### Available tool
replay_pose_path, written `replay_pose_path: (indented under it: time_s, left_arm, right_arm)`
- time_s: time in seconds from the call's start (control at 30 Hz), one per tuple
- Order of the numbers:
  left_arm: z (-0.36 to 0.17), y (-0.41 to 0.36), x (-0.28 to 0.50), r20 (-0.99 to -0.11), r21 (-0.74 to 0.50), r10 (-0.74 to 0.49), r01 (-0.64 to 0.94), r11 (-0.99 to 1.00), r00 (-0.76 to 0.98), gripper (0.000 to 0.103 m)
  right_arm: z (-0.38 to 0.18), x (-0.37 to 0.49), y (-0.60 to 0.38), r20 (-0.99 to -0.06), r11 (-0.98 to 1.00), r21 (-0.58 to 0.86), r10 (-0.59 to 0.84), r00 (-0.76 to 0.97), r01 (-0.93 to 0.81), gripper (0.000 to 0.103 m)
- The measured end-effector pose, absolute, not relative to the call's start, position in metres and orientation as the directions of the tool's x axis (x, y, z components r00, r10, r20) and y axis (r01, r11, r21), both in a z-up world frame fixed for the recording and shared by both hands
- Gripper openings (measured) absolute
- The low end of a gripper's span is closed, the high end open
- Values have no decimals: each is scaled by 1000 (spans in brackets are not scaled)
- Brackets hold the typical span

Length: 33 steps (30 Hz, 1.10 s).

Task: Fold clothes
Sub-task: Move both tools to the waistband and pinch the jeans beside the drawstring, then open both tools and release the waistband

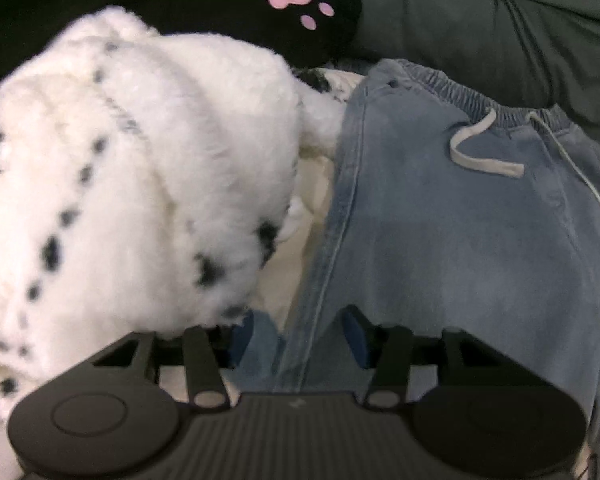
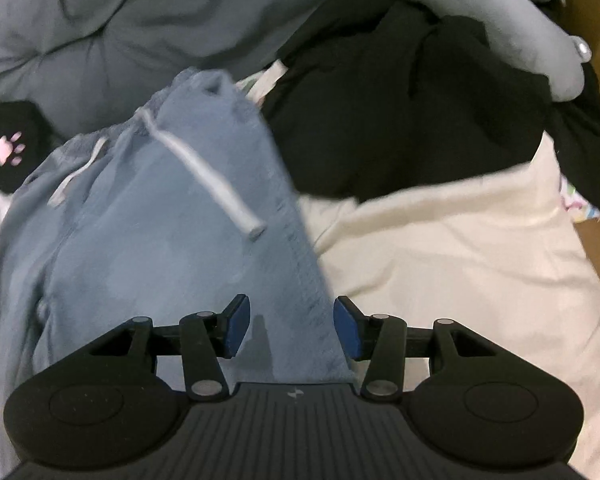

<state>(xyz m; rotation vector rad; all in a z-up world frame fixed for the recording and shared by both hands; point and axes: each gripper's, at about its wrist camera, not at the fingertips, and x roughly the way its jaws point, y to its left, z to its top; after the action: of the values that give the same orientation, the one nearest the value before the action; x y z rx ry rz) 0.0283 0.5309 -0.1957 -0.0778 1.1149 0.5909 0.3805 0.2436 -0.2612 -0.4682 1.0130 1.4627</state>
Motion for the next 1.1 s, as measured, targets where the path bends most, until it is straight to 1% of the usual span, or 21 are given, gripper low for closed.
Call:
replay_pose_path:
  time_s: [0.1, 0.17, 0.2, 0.23, 0.27, 0.3, 0.33, 0.37, 0.43, 0.67, 0.77, 0.83, 0.87, 0.9, 0.93, 0.97, 1.03, 1.1]
  left_arm:
    - [-199, 533, 36, -864, 218, 391, -464, 858, 316, 53]
    - [-203, 535, 40, -868, 218, 389, -466, 857, 310, 53]
    - [-204, 536, 41, -870, 210, 383, -467, 859, 312, 51]
    - [-204, 537, 40, -872, 199, 374, -468, 861, 317, 46]
    - [-204, 537, 39, -876, 175, 350, -459, 871, 331, 27]
    - [-204, 537, 40, -883, 162, 333, -451, 877, 331, 19]
    - [-204, 537, 42, -889, 151, 317, -444, 883, 329, 11]
    - [-204, 536, 43, -890, 162, 317, -423, 891, 327, 9]
    - [-200, 532, 47, -887, 207, 340, -388, 898, 313, 8]
    - [-200, 532, 50, -861, 336, 425, -315, 888, 280, 9]
    - [-206, 536, 49, -860, 352, 441, -328, 877, 258, 12]
    - [-209, 537, 49, -862, 365, 450, -330, 870, 232, 14]
    - [-208, 535, 50, -864, 370, 448, -314, 874, 230, 15]
    - [-204, 533, 51, -864, 374, 447, -300, 877, 230, 15]
    - [-197, 531, 50, -864, 375, 446, -294, 879, 233, 15]
    - [-189, 528, 47, -868, 362, 433, -290, 886, 242, 15]
    - [-170, 521, 42, -872, 346, 414, -269, 899, 263, 15]
    - [-151, 514, 40, -869, 340, 405, -251, 906, 285, 15]
  right_arm:
    - [-272, 387, 256, -792, 132, 312, 583, -181, -941, 54]
    - [-276, 387, 262, -792, 104, 328, 573, -214, -939, 54]
    - [-278, 385, 264, -796, 89, 324, 564, -220, -942, 54]
    - [-279, 384, 266, -801, 79, 313, 557, -219, -946, 52]
    - [-278, 382, 267, -806, 68, 309, 549, -223, -949, 39]
    - [-278, 380, 269, -810, 56, 305, 541, -228, -951, 28]
    - [-277, 380, 270, -816, 48, 304, 529, -234, -952, 12]
    - [-276, 380, 272, -821, 40, 303, 518, -239, -952, 7]
    - [-271, 380, 276, -834, 28, 289, 498, -237, -957, 2]
    - [-267, 374, 284, -875, 27, 193, 457, -160, -981, 2]
    - [-274, 370, 284, -885, 52, 163, 450, -123, -985, 2]
    - [-276, 365, 284, -896, 75, 125, 438, -80, -989, 7]
    - [-275, 362, 286, -902, 82, 102, 427, -57, -991, 13]
    - [-271, 358, 288, -910, 77, 74, 413, -36, -994, 14]
    - [-267, 355, 290, -917, 72, 46, 399, -14, -996, 16]
    - [-261, 352, 290, -921, 61, 35, 391, -8, -998, 21]
    - [-246, 351, 290, -929, 33, 32, 371, -17, -999, 26]
    - [-225, 351, 288, -928, 17, 22, 373, -14, -1000, 29]
